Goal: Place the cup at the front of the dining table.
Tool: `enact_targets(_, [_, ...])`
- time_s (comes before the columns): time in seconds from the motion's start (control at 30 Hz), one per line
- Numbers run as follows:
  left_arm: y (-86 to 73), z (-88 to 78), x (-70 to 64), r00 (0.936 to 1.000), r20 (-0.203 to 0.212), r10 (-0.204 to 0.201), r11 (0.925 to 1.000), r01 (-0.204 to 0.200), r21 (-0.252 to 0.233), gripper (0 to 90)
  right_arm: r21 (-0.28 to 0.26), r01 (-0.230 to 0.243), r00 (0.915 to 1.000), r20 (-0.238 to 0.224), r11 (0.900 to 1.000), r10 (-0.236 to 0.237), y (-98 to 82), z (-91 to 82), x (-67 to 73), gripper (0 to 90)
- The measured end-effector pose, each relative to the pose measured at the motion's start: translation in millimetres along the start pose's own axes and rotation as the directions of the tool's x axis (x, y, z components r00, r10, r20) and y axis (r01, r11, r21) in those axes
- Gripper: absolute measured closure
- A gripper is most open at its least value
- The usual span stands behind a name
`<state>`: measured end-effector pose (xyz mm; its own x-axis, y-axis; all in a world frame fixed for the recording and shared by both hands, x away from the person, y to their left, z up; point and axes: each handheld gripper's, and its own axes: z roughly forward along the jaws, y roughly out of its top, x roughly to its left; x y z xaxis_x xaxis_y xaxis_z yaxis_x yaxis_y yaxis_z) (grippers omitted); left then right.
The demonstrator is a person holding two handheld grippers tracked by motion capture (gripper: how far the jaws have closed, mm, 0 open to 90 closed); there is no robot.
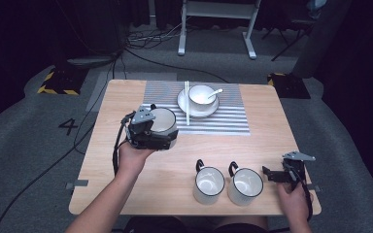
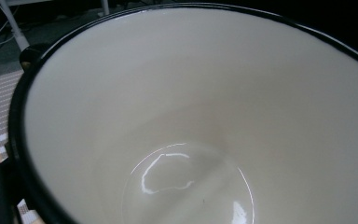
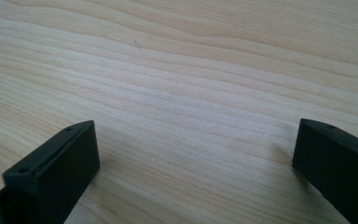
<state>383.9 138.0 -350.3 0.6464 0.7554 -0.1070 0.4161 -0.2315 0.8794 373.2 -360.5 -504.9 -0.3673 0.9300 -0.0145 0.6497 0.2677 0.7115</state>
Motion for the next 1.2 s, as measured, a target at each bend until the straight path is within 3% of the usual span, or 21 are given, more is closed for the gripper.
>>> enact_targets(0.13, [8.5, 1.9, 9.2, 0.9997, -0.024, 0.006, 1.0000, -0.006, -0.003, 3.4, 0.000, 0.000, 1.0000, 0.000, 1.000, 0.000, 0.0, 0.0, 0.0, 0.7])
enact_targets(0.27, [15.2, 6.8, 19.5, 0.9994, -0.027, -0.023, 0.9997, 0.023, -0.002, 3.4, 0.000, 0.000, 1.0000, 0.000, 1.000, 0.000, 0.0, 0.0, 0.0, 0.7])
enact_targets(0.37, [20.1, 11.0, 24.7, 0.9988, -0.045, -0.020, 0.9998, 0.020, -0.002, 3.4, 0.000, 0.000, 1.0000, 0.000, 1.000, 0.000, 0.0, 0.0, 0.0, 0.7])
enact_targets(0.5, [26.9, 19.2, 36.0, 0.9981, -0.060, 0.011, 0.9999, -0.012, -0.012, 3.4, 0.000, 0.001, 1.0000, 0.000, 1.000, -0.001, 0.0, 0.0, -0.1, 0.7])
enact_targets(0.6, [30.1, 23.7, 41.6, 0.9973, -0.072, 0.008, 0.9998, -0.009, -0.019, 3.4, 0.000, 0.001, 1.0000, 0.000, 1.000, -0.001, 0.0, 0.0, -0.1, 0.7])
enact_targets(0.73, [40.3, 33.5, 54.9, 0.9958, -0.085, -0.033, 0.9995, 0.033, -0.003, 3.4, 0.000, 0.001, 1.0000, 0.000, 1.000, -0.001, 0.0, 0.0, -0.1, 0.7])
enact_targets(1.2, [55.8, 66.9, 83.1, 0.9893, -0.128, -0.069, 0.9974, 0.071, 0.011, 3.4, 0.000, 0.001, 1.0000, 0.000, 1.000, -0.001, 0.0, 0.0, -0.1, 0.7])
